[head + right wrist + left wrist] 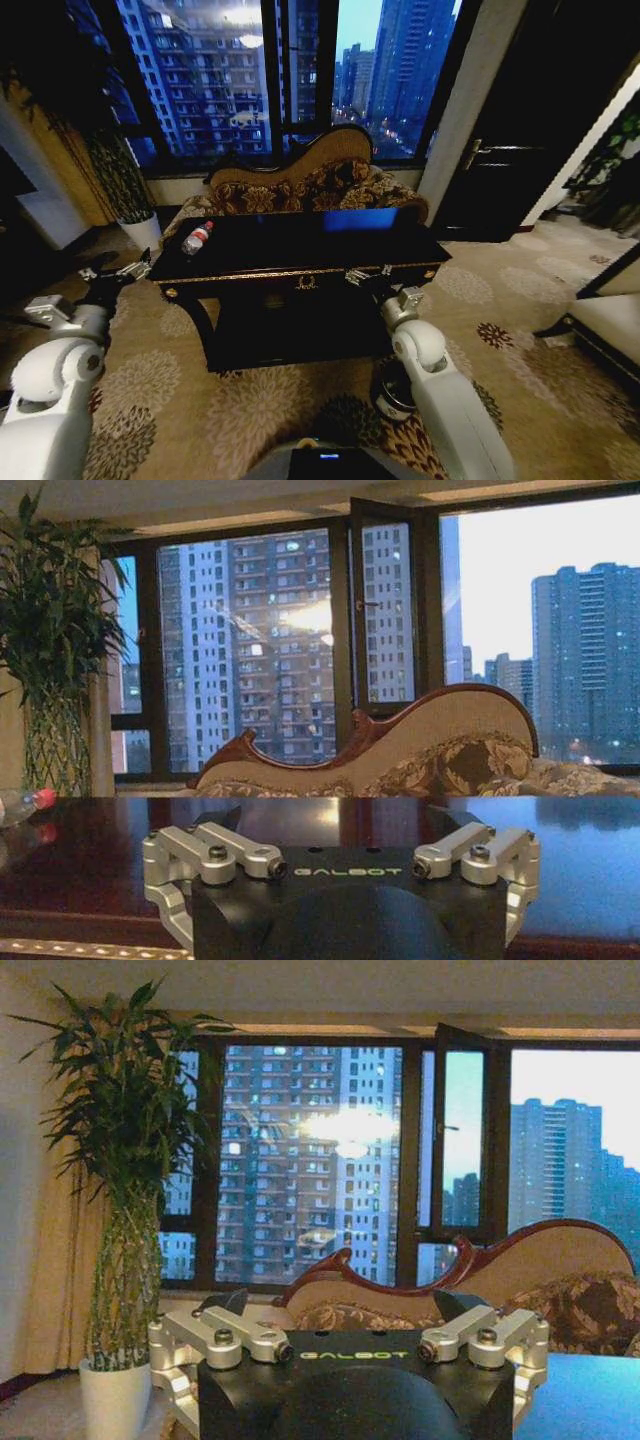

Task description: Move to the front of the table and place the trash on the table into the trash bin.

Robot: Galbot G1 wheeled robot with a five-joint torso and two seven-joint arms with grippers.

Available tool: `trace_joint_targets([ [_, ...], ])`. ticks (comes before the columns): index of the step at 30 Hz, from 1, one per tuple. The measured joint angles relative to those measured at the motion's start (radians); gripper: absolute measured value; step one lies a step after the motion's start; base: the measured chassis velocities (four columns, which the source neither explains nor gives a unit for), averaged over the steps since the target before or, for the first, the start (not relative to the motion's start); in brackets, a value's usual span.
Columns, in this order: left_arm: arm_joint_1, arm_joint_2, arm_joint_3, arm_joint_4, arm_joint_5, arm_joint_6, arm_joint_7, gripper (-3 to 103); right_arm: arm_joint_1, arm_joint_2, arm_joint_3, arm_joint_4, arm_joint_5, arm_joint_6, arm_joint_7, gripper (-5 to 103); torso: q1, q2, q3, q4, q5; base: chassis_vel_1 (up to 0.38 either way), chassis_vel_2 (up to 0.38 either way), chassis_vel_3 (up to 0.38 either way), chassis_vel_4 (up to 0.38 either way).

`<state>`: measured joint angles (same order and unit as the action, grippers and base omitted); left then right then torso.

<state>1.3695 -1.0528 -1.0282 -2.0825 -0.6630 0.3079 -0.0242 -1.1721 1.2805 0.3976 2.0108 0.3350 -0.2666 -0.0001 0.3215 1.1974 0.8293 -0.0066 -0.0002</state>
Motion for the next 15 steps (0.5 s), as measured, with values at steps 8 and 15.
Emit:
trace_joint_targets([
  [8,-0.001,0.0,0.0,-0.001,0.0,-0.001,0.001,100,-0.009,0.002,-0.006,0.0,-0.005,0.0,0.0,100,0.0,0.0,0.0,0.0,0.0001,-0.127,0.117,0.126,-0.12],
  [15,0.0,-0.002,-0.001,-0.002,0.0,-0.002,0.003,100,-0.01,0.0,-0.007,0.0,-0.008,0.0,0.0,100,0.0,0.0,0.0,0.0,0.0,-0.123,0.132,0.13,-0.114],
])
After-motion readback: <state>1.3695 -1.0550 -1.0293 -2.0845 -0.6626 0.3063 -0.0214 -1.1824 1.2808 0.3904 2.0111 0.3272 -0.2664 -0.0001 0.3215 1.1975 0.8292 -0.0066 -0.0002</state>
